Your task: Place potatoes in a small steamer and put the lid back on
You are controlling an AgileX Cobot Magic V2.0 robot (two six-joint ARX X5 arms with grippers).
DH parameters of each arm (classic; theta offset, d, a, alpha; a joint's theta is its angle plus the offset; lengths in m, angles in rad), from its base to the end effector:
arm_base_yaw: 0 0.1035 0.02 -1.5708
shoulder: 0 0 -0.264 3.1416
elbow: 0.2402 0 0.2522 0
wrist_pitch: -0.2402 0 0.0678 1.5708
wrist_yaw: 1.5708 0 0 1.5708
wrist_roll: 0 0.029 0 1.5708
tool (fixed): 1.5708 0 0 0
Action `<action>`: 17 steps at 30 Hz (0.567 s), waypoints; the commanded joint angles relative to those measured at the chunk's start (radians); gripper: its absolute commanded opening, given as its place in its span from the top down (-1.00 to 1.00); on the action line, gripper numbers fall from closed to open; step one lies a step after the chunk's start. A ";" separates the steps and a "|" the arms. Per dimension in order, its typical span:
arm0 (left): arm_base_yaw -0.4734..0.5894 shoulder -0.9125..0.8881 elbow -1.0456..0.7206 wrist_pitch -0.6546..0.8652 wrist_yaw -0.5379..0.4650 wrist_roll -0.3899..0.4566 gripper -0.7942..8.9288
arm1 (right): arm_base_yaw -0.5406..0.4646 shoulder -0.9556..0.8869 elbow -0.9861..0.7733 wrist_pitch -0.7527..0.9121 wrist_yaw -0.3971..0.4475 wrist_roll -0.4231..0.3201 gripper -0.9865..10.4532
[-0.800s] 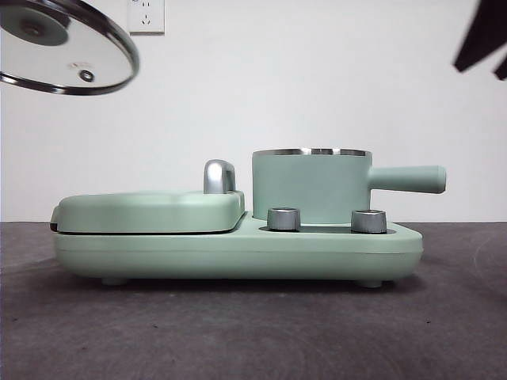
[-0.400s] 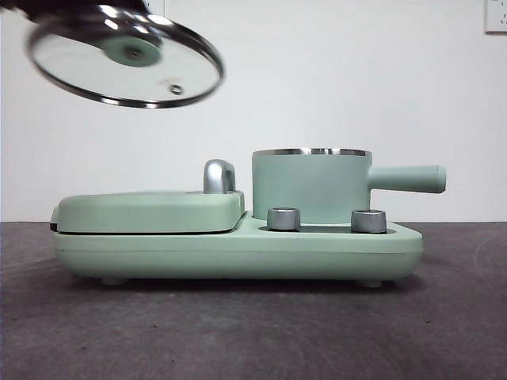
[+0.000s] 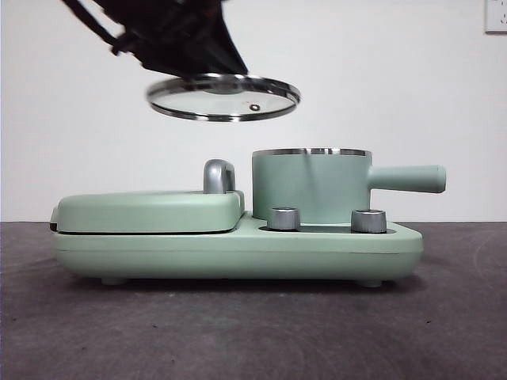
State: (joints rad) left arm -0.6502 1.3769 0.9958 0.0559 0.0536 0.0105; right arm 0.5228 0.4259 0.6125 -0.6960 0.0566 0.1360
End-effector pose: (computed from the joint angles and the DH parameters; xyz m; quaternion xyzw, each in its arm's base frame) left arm 0.2462 -0.1892 0.2962 0.0524 0.1529 -0.3409 0.9261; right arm 0.0819 0.0453 0.2698 -0.0078 0.2561 0.2066 0.9443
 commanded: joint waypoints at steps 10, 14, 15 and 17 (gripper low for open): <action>-0.008 0.328 0.352 0.040 0.029 0.057 0.82 | 0.005 0.003 0.003 0.000 0.031 0.010 0.36; -0.008 0.420 0.449 0.042 0.040 0.057 0.82 | 0.005 0.003 0.003 -0.001 0.031 0.010 0.36; -0.008 0.439 0.470 0.042 0.045 0.057 0.82 | 0.005 0.003 0.003 -0.002 0.031 0.010 0.36; -0.008 0.478 0.505 0.042 0.050 0.058 0.82 | 0.005 0.003 0.003 -0.005 0.031 0.010 0.36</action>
State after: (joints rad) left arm -0.6502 1.8347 1.4628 0.0650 0.0937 0.0601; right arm 0.5228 0.4259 0.6125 -0.7013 0.0830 0.1360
